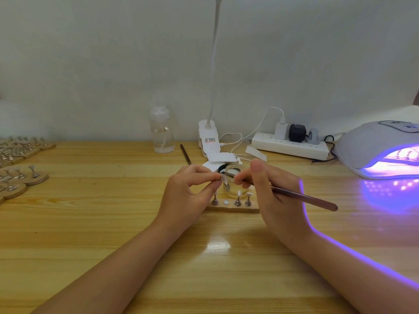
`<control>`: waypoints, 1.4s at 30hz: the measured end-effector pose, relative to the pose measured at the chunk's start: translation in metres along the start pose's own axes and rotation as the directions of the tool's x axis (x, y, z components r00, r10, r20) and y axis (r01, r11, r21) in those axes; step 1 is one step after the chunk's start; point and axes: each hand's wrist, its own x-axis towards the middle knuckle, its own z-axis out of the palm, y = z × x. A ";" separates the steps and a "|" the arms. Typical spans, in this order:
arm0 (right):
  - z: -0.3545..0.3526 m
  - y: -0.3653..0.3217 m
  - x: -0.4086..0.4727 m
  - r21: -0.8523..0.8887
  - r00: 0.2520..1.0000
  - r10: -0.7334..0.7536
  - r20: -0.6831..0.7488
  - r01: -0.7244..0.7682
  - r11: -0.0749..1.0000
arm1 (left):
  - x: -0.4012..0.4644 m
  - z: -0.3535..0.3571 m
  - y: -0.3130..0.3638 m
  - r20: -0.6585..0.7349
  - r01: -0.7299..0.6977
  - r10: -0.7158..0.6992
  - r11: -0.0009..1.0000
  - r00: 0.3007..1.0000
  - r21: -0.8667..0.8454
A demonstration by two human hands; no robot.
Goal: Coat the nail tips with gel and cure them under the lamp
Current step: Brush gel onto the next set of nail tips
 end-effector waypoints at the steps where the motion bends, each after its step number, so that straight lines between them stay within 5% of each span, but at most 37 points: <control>1: 0.000 0.000 -0.001 0.025 0.999 0.044 0.001 -0.044 0.999 | 0.000 0.000 0.000 0.001 0.001 -0.001 1.000 1.000 0.000; 3: 0.000 0.000 -0.002 0.097 0.991 0.134 -0.008 -0.133 0.986 | 0.000 0.000 0.000 0.002 0.000 0.000 1.000 1.000 0.002; 8: 0.001 -0.002 0.001 0.024 1.000 0.016 -0.013 -0.015 1.000 | 0.000 0.001 -0.001 -0.008 -0.009 0.009 1.000 1.000 0.010; 12: 0.000 -0.002 -0.002 0.094 0.992 0.125 -0.002 -0.125 0.988 | 0.000 0.001 -0.001 -0.007 -0.007 0.007 1.000 1.000 0.004; 17: 0.001 -0.001 0.001 -0.010 0.999 0.033 -0.020 -0.033 0.999 | 0.000 0.001 -0.001 -0.013 -0.005 0.005 1.000 1.000 0.001; 21: 0.000 -0.001 -0.001 0.095 0.986 0.163 -0.037 -0.159 0.983 | 0.000 0.001 0.000 -0.011 0.008 -0.008 1.000 1.000 -0.013; 26: 0.002 -0.004 0.000 0.051 0.997 0.072 -0.024 -0.070 0.996 | -0.001 0.000 0.001 -0.004 0.019 -0.019 1.000 1.000 -0.024; 30: 0.000 -0.005 -0.001 0.123 0.976 0.219 -0.025 -0.214 0.969 | -0.001 0.000 0.002 -0.003 0.026 -0.026 0.999 1.000 -0.040; 42: -0.001 -0.003 -0.001 0.112 0.989 0.130 -0.073 -0.122 0.986 | 0.000 -0.002 0.002 -0.075 -0.036 0.030 0.996 0.997 -0.077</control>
